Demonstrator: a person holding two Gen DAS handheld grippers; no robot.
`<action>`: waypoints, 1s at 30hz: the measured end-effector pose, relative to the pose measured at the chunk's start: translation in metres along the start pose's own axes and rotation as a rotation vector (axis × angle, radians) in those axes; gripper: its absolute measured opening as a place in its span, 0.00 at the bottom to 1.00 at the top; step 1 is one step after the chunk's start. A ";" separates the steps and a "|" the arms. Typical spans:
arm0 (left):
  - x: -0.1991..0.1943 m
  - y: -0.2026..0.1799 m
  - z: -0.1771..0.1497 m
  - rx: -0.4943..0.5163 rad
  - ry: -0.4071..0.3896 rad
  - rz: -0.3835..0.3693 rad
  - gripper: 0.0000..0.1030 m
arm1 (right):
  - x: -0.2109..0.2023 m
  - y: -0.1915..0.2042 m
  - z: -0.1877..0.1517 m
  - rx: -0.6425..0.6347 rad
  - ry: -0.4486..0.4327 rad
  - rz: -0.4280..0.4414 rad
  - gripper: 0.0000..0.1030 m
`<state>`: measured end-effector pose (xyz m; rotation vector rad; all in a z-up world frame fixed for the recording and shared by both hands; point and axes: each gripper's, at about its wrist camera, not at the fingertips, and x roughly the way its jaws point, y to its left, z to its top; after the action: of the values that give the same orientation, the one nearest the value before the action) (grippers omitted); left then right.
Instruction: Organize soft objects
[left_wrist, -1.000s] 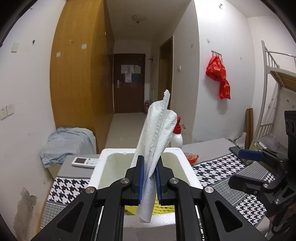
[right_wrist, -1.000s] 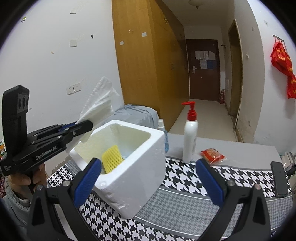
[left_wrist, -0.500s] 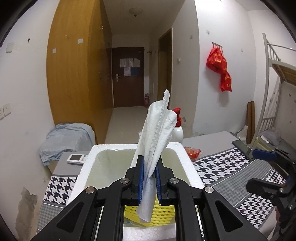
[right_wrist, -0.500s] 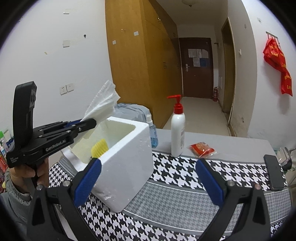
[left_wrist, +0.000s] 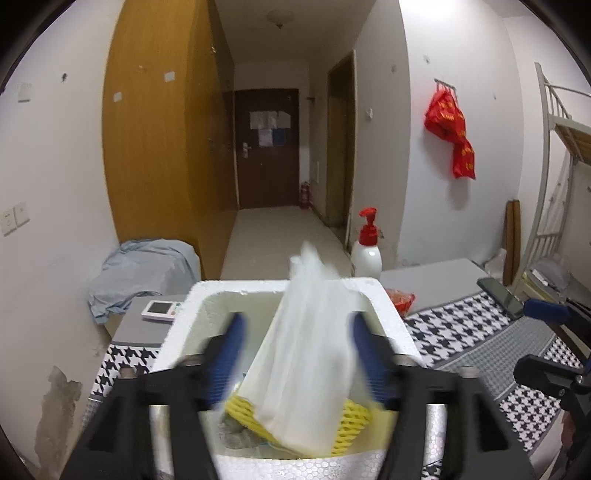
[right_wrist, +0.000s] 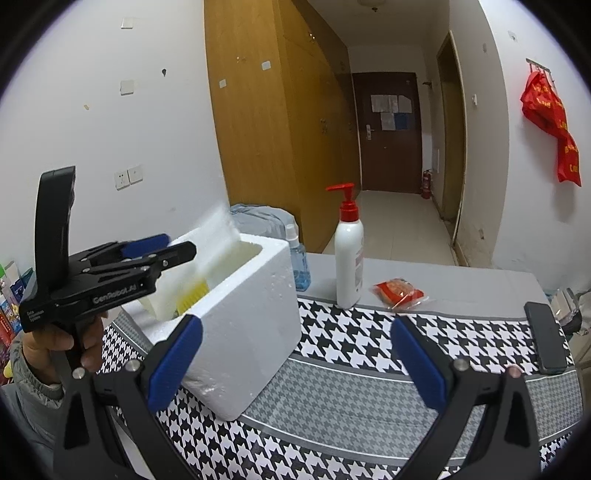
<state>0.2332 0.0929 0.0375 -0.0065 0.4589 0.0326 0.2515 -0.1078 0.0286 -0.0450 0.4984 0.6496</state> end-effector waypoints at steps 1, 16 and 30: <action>-0.002 0.001 0.000 -0.009 -0.011 0.012 0.85 | 0.000 0.000 0.000 0.000 0.000 -0.002 1.00; -0.025 -0.001 -0.005 -0.012 -0.059 0.048 0.99 | -0.015 0.006 0.000 -0.007 -0.030 -0.003 1.00; -0.063 -0.002 -0.009 -0.017 -0.107 0.074 0.99 | -0.041 0.021 0.000 -0.025 -0.081 -0.010 1.00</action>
<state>0.1730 0.0893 0.0574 -0.0044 0.3517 0.1090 0.2104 -0.1143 0.0497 -0.0447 0.4118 0.6457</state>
